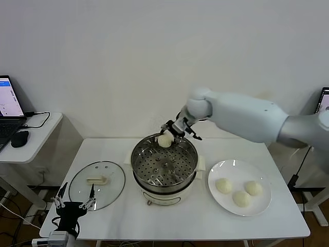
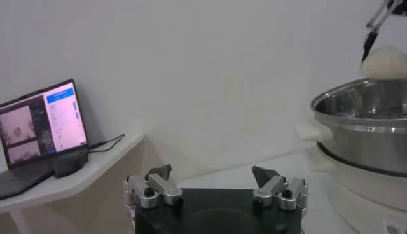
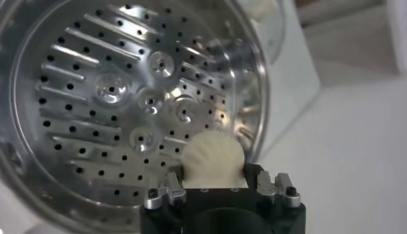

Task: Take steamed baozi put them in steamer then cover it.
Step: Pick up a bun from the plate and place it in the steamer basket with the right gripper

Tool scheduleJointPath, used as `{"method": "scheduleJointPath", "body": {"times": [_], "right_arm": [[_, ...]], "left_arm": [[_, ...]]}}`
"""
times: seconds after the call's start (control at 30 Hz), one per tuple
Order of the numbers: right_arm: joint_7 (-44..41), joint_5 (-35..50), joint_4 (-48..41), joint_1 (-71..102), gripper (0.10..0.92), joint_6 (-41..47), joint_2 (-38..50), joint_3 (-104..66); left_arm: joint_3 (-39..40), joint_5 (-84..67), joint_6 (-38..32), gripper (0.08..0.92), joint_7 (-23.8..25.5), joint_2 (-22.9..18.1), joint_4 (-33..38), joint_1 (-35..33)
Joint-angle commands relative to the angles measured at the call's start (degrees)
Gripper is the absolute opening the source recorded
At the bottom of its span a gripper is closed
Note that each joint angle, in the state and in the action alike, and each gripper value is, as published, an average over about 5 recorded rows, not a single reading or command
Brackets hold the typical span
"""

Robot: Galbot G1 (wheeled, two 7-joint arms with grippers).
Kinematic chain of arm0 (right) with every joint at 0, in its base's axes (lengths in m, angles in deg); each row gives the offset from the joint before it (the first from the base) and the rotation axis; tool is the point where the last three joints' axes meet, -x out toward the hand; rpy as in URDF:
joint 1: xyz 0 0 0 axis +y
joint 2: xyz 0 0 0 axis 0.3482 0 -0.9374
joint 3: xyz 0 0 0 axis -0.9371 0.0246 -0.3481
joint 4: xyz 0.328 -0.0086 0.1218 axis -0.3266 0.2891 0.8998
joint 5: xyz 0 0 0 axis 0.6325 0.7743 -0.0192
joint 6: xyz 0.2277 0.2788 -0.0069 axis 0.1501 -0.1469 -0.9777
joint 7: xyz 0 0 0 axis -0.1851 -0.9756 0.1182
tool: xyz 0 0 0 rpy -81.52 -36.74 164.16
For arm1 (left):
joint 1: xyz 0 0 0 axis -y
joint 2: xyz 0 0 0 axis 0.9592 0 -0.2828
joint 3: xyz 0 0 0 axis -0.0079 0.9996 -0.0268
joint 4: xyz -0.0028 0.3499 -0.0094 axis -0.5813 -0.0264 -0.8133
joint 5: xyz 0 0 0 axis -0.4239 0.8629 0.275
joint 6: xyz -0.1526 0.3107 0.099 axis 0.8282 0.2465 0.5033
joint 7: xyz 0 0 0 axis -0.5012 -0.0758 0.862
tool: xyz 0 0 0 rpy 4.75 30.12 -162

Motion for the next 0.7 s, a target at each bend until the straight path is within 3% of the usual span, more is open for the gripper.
{"method": "scheduleJointPath", "body": {"times": [0.03,0.3,0.47,0.6,0.7], "right_arm": [[1.2,-9.4,-4.1,1.9,0.595,-6.4,-4.0,1.5],[2.9,-13.1,-6.2,3.1,0.627,-9.0,-5.3,1.3],[3.8,-15.5,-7.2,3.4,0.714,-10.4,-5.5,0.9],[3.6,-12.8,-5.5,1.9,0.801,-10.1,-4.7,1.1],[1.6,-6.2,-1.6,-0.9,0.82,-7.3,-2.9,2.1]], "left_arm": [[-0.2,-0.3,-0.1,0.823,0.0,0.0,-0.6,0.1],[-0.1,-0.4,-0.3,0.823,0.0,-0.2,-0.7,0.2],[-0.1,-0.4,-0.4,0.823,0.0,-0.2,-0.6,0.0],[-0.1,-0.4,-0.3,0.823,0.0,-0.3,-0.4,0.1],[0.0,-0.4,-0.3,0.823,0.1,-0.4,-0.3,0.1]]}}
